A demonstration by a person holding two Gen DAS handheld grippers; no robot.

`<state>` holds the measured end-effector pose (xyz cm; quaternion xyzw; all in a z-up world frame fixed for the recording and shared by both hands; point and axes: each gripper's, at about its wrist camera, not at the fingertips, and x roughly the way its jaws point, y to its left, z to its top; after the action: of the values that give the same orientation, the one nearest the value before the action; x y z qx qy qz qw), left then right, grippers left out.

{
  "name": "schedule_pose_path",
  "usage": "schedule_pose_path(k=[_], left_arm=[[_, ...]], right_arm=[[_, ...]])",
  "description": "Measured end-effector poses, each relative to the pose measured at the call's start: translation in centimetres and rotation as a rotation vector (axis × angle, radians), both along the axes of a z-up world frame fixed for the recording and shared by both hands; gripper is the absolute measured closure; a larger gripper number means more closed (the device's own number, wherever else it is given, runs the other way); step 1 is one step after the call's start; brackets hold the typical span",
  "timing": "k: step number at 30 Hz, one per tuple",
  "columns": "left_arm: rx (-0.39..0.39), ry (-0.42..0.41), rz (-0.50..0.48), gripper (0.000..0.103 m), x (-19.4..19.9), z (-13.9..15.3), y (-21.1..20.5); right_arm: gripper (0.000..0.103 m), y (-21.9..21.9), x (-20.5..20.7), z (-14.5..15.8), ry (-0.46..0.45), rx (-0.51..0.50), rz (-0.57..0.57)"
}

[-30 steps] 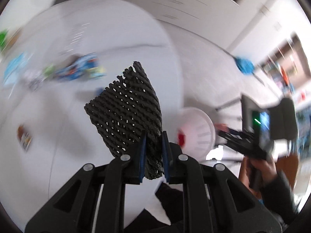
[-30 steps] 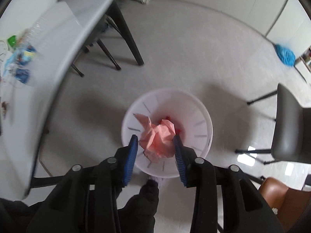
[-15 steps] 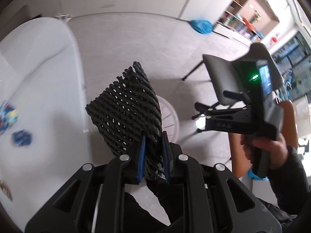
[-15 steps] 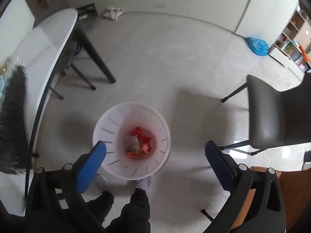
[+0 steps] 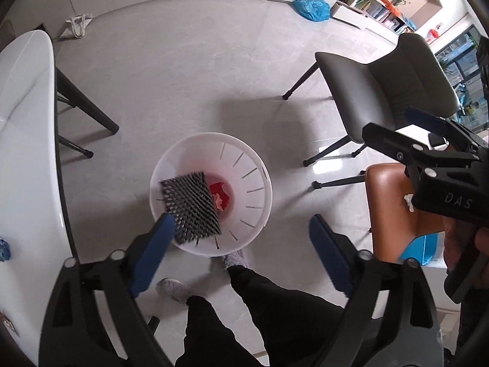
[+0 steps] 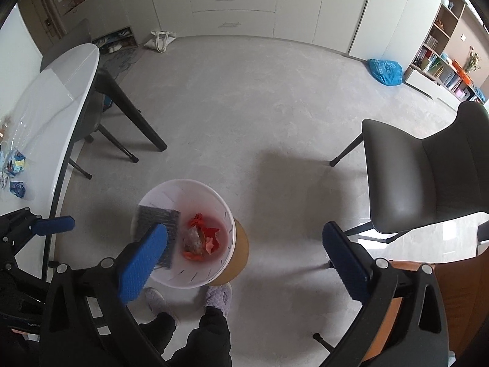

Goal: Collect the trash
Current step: 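Carry both items to the wastebasket and open both tools to drop them, then grasp the brown snack box with the left tool while the right tool grasps the blue cloth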

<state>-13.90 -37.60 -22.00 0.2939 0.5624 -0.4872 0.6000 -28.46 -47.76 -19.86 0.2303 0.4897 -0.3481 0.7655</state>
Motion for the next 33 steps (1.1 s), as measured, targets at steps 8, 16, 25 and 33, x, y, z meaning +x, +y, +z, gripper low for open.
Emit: schedule_pose_path(k=[8,16,25,33], left_arm=[[-0.033,-0.026,0.056,0.010,1.1,1.5,1.0],[-0.103,-0.058,0.154,0.010,3.3,4.4,4.1],[-0.151,-0.161,0.402,0.010,9.7,8.5,14.6],[-0.125,-0.247,0.661,0.010,15.4,10.1,25.2]], right_arm=[[0.002,0.2,0.3,0.2,-0.008,-0.007,0.005],[0.002,2.2,2.5,1.8,-0.042,-0.018,0.056],[0.002,8.4,11.0,4.5,-0.119,-0.035,0.266],[0.002,16.0,20.0,4.8,-0.155,-0.005,0.473]])
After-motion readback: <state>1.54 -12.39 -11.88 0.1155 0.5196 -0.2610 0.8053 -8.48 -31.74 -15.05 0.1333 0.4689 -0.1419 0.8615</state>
